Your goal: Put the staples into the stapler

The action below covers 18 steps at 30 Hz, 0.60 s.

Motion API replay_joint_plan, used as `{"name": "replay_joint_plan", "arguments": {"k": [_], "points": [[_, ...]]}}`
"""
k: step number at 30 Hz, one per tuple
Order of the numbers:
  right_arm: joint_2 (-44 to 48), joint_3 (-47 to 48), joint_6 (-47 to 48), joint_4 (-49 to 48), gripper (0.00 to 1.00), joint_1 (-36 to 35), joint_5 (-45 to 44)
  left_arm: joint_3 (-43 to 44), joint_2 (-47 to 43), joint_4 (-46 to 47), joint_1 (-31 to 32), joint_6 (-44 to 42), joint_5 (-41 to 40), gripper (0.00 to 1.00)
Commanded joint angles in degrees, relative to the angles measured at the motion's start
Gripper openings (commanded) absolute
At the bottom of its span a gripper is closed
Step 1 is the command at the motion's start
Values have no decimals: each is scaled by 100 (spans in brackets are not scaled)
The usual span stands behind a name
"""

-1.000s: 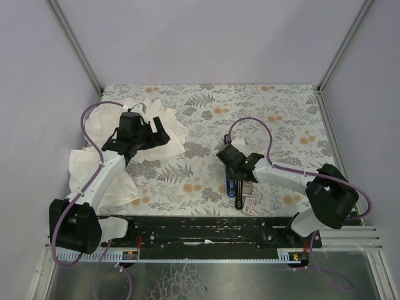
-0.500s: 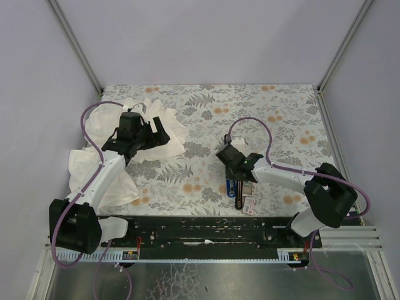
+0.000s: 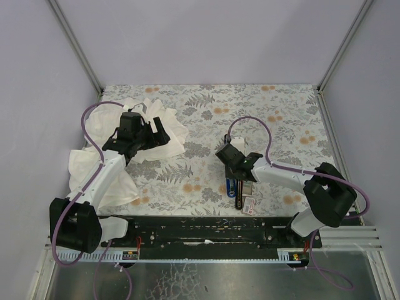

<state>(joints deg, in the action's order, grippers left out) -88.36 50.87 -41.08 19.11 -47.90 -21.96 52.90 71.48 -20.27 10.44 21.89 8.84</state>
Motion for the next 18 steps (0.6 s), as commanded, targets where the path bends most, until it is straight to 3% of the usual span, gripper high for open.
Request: {"name": "replay_joint_plan", "arguments": {"k": [1,13,18], "points": [[-143,305,127,113,9,78,-257,-30,36,182,-49,-135,16,87],[-418,473,289,176,10,141,-196,-25,41,173,-53,-133,21,87],[-349,451,273,193,25,148,-106,-26,43,173,-51,-133,17,87]]}}
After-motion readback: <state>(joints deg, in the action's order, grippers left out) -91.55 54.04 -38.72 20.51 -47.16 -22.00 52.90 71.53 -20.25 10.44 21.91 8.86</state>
